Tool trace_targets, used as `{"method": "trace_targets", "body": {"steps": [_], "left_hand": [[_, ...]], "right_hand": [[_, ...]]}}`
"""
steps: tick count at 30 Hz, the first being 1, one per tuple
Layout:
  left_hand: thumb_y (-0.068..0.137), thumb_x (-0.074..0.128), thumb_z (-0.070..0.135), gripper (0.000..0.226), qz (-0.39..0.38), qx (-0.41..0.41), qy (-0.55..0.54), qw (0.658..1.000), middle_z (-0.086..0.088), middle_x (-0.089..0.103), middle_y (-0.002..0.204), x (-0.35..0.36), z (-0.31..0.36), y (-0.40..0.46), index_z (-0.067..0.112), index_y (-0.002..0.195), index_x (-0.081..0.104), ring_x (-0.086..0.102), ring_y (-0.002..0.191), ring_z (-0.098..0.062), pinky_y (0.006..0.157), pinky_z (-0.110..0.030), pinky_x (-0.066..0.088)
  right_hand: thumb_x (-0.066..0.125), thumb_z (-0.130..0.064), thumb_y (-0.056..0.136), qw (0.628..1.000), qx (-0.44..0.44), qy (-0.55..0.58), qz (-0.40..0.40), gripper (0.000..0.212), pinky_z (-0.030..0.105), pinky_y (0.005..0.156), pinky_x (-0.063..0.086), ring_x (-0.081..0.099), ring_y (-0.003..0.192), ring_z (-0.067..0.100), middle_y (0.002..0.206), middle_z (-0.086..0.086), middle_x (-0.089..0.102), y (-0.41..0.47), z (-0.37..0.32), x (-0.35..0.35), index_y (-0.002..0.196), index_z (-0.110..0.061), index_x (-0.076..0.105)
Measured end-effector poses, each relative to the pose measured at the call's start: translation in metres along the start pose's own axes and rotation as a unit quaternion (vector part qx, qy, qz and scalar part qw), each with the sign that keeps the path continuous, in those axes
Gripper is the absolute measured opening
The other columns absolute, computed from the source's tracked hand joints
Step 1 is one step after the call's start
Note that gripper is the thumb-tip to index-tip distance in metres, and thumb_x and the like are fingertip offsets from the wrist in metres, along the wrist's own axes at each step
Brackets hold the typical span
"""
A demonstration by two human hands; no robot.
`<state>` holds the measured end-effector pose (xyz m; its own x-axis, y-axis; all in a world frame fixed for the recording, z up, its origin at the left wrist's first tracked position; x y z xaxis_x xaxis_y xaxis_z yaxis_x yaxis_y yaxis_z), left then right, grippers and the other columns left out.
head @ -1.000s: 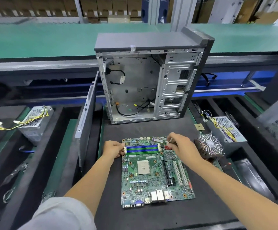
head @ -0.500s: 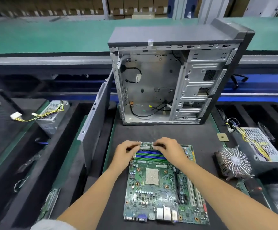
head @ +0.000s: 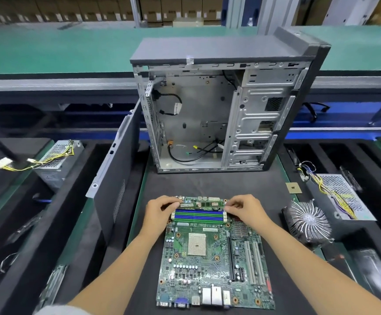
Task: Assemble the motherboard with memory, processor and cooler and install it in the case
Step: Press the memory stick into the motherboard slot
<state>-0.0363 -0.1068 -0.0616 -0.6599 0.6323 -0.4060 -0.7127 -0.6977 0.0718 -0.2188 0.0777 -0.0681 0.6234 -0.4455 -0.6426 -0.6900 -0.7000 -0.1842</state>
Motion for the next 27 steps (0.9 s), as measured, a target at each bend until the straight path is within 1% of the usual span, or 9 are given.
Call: {"method": "trace_targets", "body": {"steps": [3, 5, 7, 9, 12, 14, 17, 20, 27], "left_hand": [[0.086, 0.067, 0.004, 0.02, 0.004, 0.002, -0.002, 1.0, 0.004, 0.072, 0.086, 0.0, -0.001, -0.001, 0.021, 0.089, 0.076, 0.065, 0.084, 0.0, 0.078, -0.015, 0.048], [0.087, 0.067, 0.005, 0.019, 0.002, 0.001, 0.0, 1.0, 0.004, 0.072, 0.087, 0.0, -0.001, 0.0, 0.021, 0.09, 0.077, 0.065, 0.086, -0.001, 0.079, -0.016, 0.049], [0.087, 0.067, 0.006, 0.018, -0.002, -0.001, 0.001, 1.0, 0.005, 0.072, 0.088, 0.001, -0.002, 0.0, 0.02, 0.091, 0.077, 0.065, 0.088, -0.002, 0.08, -0.016, 0.049], [0.087, 0.066, 0.006, 0.017, -0.006, -0.002, 0.004, 1.0, 0.005, 0.072, 0.088, 0.001, -0.003, 0.0, 0.019, 0.091, 0.076, 0.065, 0.089, -0.003, 0.08, -0.015, 0.049], [0.087, 0.066, 0.006, 0.014, -0.013, -0.005, 0.015, 1.0, 0.005, 0.072, 0.088, 0.002, -0.002, 0.002, 0.015, 0.092, 0.077, 0.065, 0.089, -0.005, 0.08, -0.015, 0.049], [0.087, 0.066, 0.007, 0.014, -0.016, -0.005, 0.019, 1.0, 0.005, 0.072, 0.088, 0.002, 0.0, 0.003, 0.014, 0.093, 0.077, 0.065, 0.089, -0.005, 0.081, -0.017, 0.049], [0.088, 0.066, 0.007, 0.014, -0.019, -0.004, 0.015, 1.0, 0.005, 0.071, 0.088, 0.003, 0.001, 0.003, 0.013, 0.092, 0.077, 0.065, 0.089, -0.006, 0.08, -0.017, 0.049], [0.088, 0.066, 0.008, 0.014, -0.024, -0.012, 0.002, 1.0, 0.005, 0.072, 0.089, 0.005, -0.002, 0.003, 0.015, 0.093, 0.077, 0.065, 0.089, -0.005, 0.078, -0.015, 0.049], [0.097, 0.053, 0.013, 0.02, 0.031, -0.069, -0.133, 0.988, 0.003, 0.073, 0.083, -0.009, -0.02, -0.002, 0.018, 0.095, 0.073, 0.067, 0.086, -0.008, 0.072, -0.019, 0.054]], "right_hand": [[0.074, -0.018, 0.082, 1.0, 0.024, -0.001, 0.01, 0.006, 0.005, 0.056, 0.042, 0.055, 0.054, -0.005, 0.063, -0.005, 0.067, 0.001, 0.008, 0.002, 0.077, -0.016, 0.073], [0.073, -0.016, 0.082, 0.999, 0.038, 0.001, 0.027, 0.005, 0.017, 0.063, 0.047, 0.059, 0.061, 0.007, 0.069, 0.004, 0.069, 0.0, 0.012, 0.003, 0.077, -0.015, 0.072], [0.072, -0.017, 0.083, 0.999, 0.039, -0.011, 0.036, 0.006, 0.017, 0.061, 0.045, 0.058, 0.066, 0.013, 0.073, 0.007, 0.068, 0.0, 0.013, 0.004, 0.078, -0.014, 0.07], [0.071, -0.015, 0.084, 0.999, 0.032, -0.021, 0.037, 0.006, 0.017, 0.059, 0.042, 0.055, 0.068, 0.014, 0.075, 0.005, 0.066, 0.0, 0.01, 0.004, 0.078, -0.014, 0.069], [0.068, -0.016, 0.087, 0.998, -0.005, 0.045, 0.036, 0.005, 0.02, 0.071, 0.043, 0.056, 0.077, 0.011, 0.09, -0.001, 0.065, -0.003, -0.001, 0.001, 0.086, -0.018, 0.072], [0.069, -0.023, 0.085, 0.996, -0.046, 0.075, 0.012, 0.007, 0.012, 0.072, 0.041, 0.057, 0.082, 0.002, 0.093, -0.009, 0.065, -0.007, -0.015, 0.004, 0.091, -0.026, 0.073], [0.072, -0.023, 0.083, 0.997, -0.067, 0.024, 0.002, 0.011, 0.01, 0.073, 0.042, 0.059, 0.083, -0.001, 0.089, -0.012, 0.068, -0.01, -0.021, 0.012, 0.092, -0.027, 0.075], [0.069, -0.022, 0.086, 0.996, -0.068, -0.046, 0.031, 0.012, 0.022, 0.075, 0.048, 0.061, 0.084, 0.004, 0.089, -0.015, 0.069, -0.01, -0.021, 0.01, 0.094, -0.028, 0.075], [0.068, -0.02, 0.086, 0.978, -0.14, -0.125, 0.093, 0.011, 0.028, 0.067, 0.051, 0.063, 0.078, 0.009, 0.087, -0.012, 0.07, -0.02, -0.036, 0.006, 0.091, -0.026, 0.075]]}}
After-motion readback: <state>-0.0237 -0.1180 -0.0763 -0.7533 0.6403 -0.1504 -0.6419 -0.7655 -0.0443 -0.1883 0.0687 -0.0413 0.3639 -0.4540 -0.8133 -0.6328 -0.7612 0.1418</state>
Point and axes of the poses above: each hand's wrist, its own y-axis towards the middle knuckle, its own x-axis out of the palm, z = x × y, the point moved 10 cm from there along y, towards the middle knuckle
